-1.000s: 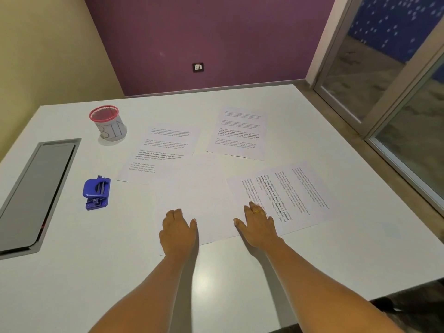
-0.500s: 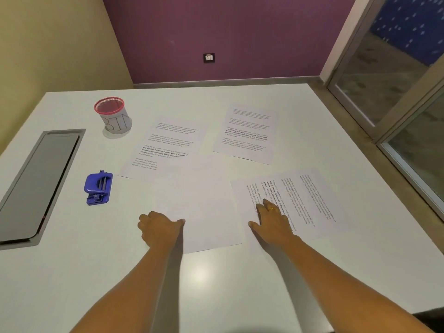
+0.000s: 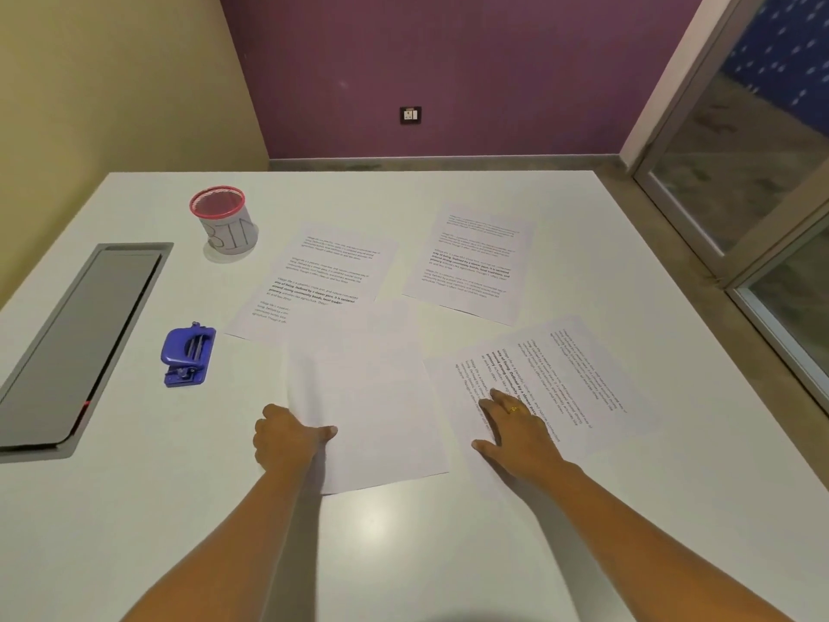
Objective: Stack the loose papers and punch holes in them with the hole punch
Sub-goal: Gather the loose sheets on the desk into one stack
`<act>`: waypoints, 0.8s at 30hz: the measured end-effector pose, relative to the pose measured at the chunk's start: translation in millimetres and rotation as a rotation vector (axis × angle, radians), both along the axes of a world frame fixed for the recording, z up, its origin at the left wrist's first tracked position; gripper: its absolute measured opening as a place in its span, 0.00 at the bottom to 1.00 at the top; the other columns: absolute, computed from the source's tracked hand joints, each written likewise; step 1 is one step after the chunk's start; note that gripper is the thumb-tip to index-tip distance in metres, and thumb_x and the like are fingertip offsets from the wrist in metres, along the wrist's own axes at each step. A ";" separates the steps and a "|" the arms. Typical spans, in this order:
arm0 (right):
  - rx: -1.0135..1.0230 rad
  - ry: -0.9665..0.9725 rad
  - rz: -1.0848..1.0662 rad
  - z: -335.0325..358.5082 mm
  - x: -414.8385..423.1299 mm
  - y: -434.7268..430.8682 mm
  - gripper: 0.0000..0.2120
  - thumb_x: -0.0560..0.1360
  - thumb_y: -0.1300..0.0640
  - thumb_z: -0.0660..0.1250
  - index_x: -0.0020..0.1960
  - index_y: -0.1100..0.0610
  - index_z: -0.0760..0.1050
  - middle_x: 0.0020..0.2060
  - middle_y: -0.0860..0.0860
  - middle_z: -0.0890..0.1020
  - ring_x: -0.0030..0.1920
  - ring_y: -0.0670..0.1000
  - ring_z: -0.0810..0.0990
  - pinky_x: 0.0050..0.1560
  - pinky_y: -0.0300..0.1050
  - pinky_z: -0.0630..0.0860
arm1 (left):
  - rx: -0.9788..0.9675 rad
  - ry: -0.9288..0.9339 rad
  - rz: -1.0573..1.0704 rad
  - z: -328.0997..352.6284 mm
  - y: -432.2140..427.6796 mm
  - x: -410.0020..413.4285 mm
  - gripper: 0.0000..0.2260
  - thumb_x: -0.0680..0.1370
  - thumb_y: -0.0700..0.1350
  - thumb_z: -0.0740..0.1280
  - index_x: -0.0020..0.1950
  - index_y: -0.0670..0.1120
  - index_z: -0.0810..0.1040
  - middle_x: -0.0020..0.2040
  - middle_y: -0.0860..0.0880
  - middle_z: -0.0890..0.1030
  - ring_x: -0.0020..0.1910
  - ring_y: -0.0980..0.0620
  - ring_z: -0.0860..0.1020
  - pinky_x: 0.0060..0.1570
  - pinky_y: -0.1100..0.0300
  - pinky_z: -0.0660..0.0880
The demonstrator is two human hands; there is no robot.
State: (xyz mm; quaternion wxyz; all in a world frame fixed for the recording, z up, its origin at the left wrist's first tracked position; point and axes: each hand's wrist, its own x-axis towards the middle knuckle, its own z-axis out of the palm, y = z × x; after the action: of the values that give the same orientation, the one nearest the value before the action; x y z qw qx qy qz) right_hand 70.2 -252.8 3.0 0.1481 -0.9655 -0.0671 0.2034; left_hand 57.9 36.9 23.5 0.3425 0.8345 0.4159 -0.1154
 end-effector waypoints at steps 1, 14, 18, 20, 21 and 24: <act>-0.003 0.004 0.019 0.3 0.8 -1.9 0.32 0.75 0.45 0.63 0.74 0.52 0.56 0.76 0.49 0.53 0.75 0.49 0.52 0.73 0.54 0.57 | -0.019 -0.005 -0.012 -0.8 1.3 0.0 0.31 0.63 0.45 0.79 0.58 0.33 0.69 0.57 0.35 0.75 0.57 0.35 0.74 0.54 0.44 0.73; 0.222 0.090 0.058 5.3 18.1 -28.2 0.22 0.69 0.59 0.72 0.62 0.51 0.74 0.69 0.46 0.70 0.72 0.47 0.62 0.69 0.42 0.61 | -0.090 -0.175 -0.009 -3.9 13.0 -7.7 0.15 0.68 0.40 0.74 0.47 0.35 0.72 0.49 0.35 0.79 0.43 0.38 0.75 0.41 0.53 0.68; 0.219 -0.282 -0.484 7.0 6.0 -26.0 0.10 0.69 0.63 0.70 0.50 0.55 0.78 0.53 0.51 0.80 0.58 0.53 0.76 0.51 0.40 0.70 | -0.081 -0.228 -0.013 -3.5 15.2 -8.1 0.12 0.67 0.39 0.74 0.41 0.41 0.71 0.46 0.39 0.78 0.40 0.40 0.74 0.38 0.56 0.66; 0.013 -0.257 -0.687 10.1 2.9 -22.4 0.23 0.67 0.53 0.74 0.60 0.56 0.72 0.61 0.54 0.74 0.63 0.57 0.70 0.56 0.50 0.71 | -0.078 -0.234 -0.006 -3.0 13.7 -8.6 0.13 0.68 0.39 0.74 0.43 0.42 0.70 0.45 0.41 0.77 0.39 0.41 0.74 0.37 0.56 0.66; -0.057 -0.163 -0.779 11.9 1.2 -21.5 0.33 0.66 0.47 0.75 0.65 0.56 0.67 0.66 0.56 0.69 0.65 0.58 0.67 0.58 0.54 0.70 | -0.076 -0.236 -0.005 -2.7 12.4 -9.1 0.14 0.68 0.39 0.74 0.44 0.42 0.69 0.45 0.42 0.76 0.39 0.42 0.74 0.37 0.56 0.66; -0.017 -0.024 -1.002 17.6 -1.5 -20.5 0.46 0.61 0.41 0.76 0.68 0.60 0.59 0.66 0.60 0.67 0.66 0.61 0.65 0.60 0.59 0.69 | -0.067 -0.249 -0.006 -0.8 7.9 -10.0 0.14 0.68 0.39 0.74 0.45 0.42 0.69 0.47 0.41 0.77 0.39 0.43 0.73 0.35 0.57 0.65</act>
State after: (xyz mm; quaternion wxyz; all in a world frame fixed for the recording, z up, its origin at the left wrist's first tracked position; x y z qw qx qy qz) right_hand 68.6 -273.3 20.6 0.2189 -0.8826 0.4047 0.0969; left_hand 47.8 44.8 22.7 0.4189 0.8317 0.3634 -0.0259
